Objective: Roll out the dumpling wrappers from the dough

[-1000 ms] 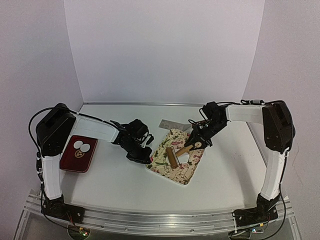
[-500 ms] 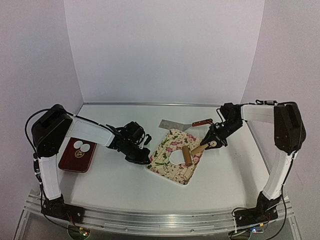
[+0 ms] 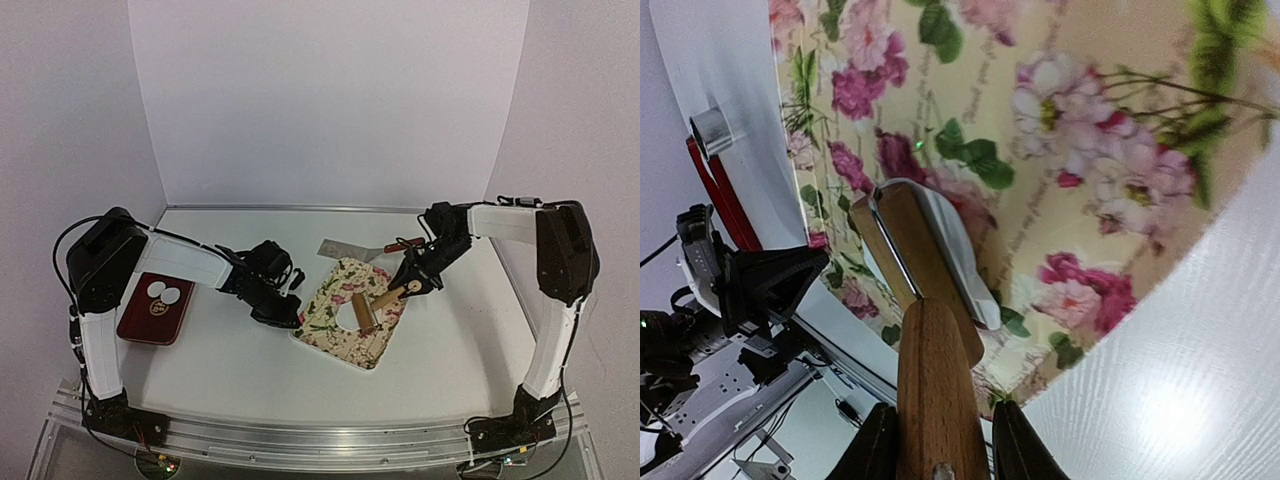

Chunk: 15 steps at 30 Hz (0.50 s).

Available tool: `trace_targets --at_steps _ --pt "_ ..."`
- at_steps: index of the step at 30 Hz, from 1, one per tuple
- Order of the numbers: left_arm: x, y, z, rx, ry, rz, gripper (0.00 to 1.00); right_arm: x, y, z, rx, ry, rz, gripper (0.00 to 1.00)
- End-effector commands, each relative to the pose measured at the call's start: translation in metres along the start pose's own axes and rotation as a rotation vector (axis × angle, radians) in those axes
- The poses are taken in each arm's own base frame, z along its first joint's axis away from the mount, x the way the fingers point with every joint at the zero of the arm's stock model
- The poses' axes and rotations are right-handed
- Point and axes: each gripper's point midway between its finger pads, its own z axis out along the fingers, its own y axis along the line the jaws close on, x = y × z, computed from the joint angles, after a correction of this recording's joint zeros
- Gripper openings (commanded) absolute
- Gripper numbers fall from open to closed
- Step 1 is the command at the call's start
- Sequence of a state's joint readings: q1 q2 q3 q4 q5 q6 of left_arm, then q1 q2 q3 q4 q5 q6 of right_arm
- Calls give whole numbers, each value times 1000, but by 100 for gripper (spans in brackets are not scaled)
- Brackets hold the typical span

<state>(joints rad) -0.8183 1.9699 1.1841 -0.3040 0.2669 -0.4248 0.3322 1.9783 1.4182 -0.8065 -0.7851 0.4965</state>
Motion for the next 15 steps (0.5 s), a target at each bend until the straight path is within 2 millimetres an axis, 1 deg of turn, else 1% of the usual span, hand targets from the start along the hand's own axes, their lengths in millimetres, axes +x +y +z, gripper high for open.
trace_targets --at_steps 1,4,7,10,15 --pt "54 39 26 -135 196 -29 0 10 -90 52 478 21 47 0" --pt "54 41 28 -149 198 -37 0 12 -89 62 497 31 44 0" --pt "61 50 26 -187 214 -52 0 12 -95 57 531 14 49 0" --pt "71 63 22 -227 231 -80 0 12 -103 43 543 -1 64 0" --pt "87 82 10 -267 234 -122 0 6 -135 6 551 -40 135 0"
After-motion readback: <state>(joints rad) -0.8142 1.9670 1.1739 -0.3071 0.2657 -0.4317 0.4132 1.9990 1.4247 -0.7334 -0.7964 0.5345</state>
